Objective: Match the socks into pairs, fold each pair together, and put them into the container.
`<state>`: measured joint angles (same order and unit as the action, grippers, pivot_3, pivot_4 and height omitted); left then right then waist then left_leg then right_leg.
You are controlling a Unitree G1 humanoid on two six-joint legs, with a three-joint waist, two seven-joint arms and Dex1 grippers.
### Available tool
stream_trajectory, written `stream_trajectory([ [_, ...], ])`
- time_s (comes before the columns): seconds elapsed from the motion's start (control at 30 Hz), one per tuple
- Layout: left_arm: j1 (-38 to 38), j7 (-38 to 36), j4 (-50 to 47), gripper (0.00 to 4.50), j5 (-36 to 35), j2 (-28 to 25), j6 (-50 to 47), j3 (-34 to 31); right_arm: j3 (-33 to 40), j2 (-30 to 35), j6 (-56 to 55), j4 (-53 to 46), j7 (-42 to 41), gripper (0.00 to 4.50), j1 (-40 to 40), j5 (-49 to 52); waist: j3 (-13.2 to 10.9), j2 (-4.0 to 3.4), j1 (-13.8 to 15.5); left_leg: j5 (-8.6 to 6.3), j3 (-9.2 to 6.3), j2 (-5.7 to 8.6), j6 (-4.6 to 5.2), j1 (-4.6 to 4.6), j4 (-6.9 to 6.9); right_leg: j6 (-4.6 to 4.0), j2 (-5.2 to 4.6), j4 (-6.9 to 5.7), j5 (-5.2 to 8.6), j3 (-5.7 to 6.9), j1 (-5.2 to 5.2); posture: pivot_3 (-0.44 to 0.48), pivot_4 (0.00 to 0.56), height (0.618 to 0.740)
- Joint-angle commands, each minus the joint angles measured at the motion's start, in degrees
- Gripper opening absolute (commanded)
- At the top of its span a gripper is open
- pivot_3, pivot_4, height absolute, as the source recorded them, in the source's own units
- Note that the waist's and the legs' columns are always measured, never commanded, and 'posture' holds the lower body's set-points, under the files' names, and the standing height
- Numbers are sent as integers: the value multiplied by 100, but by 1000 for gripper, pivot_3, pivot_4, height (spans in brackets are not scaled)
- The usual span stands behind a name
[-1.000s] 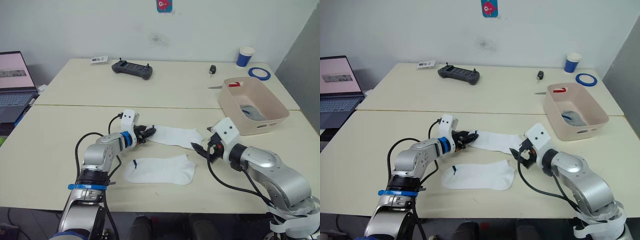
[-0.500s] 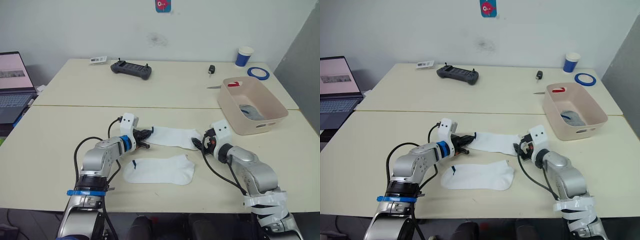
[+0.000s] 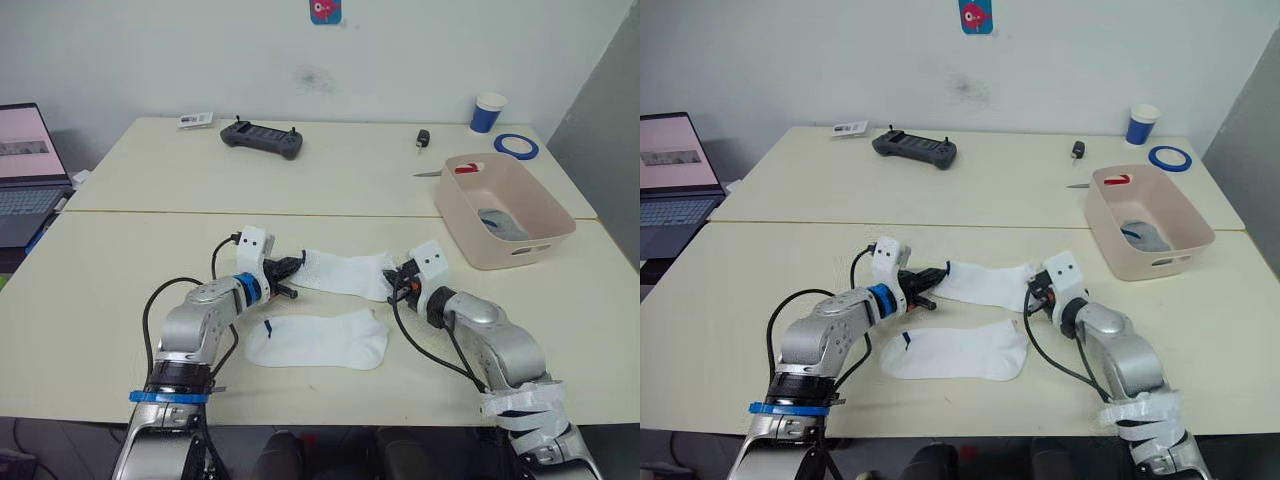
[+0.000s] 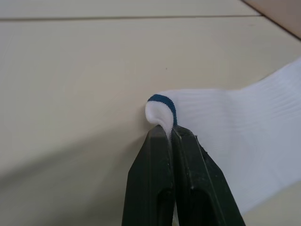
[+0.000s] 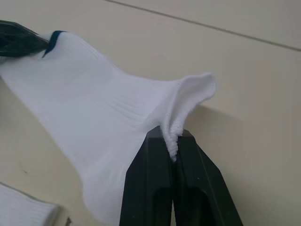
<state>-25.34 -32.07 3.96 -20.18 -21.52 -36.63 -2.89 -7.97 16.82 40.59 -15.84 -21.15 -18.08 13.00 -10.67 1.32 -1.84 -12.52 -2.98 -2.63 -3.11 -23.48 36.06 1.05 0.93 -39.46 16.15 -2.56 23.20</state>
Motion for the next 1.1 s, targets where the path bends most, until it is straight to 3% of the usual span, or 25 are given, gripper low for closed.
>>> stream_trajectory([
  [0.03, 213, -150, -1142, 0, -439, -362, -185, -520, 107, 67, 18, -1238, -185, 22, 261, 351, 0, 0, -6, 0, -1, -1, 0, -1, -1, 0, 0, 0, 0, 1, 1, 0, 150, 740],
  [0.2, 1113, -425, -2478, 0, -1654, -969, -1266, -1415, 391, 139, 846, -2646, -322, 22, 662, 1341, 0, 0, -27, 0, -2, -8, 0, 3, -7, 0, 0, 0, 1, 1, 1, 0, 150, 740],
  [0.37, 2457, -455, -3428, 0, -2611, -1182, -1960, -2062, 385, 601, 1523, -3279, -471, 22, 1287, 1987, 2, 1, -2, 0, 0, -5, -1, 5, -3, -1, -6, 7, 2, 1, -5, 0, 150, 740],
  [0.57, 3521, 208, -3786, 0, -2183, -570, -1442, -1635, -223, 949, 1055, -2879, -305, 22, 1679, 1356, 8, 5, 14, -1, 5, -3, 0, 5, -4, -16, -10, 28, -5, -3, -8, 0, 150, 740],
  [0.83, 3822, 699, -3763, 0, -1564, -209, -780, -1121, -527, 1003, 629, -2438, -112, 22, 1717, 721, 13, 11, 13, -1, 6, -5, 0, 2, -8, -18, -4, 37, -3, -3, -5, 0, 150, 740],
  [1.1, 4036, 592, -3758, 0, -1356, -388, -769, -717, -609, 991, 873, -2368, -70, 22, 1730, 585, 14, 11, 10, -2, 7, -5, 1, 2, -9, -19, -3, 38, -3, -4, -4, 0, 150, 740],
])
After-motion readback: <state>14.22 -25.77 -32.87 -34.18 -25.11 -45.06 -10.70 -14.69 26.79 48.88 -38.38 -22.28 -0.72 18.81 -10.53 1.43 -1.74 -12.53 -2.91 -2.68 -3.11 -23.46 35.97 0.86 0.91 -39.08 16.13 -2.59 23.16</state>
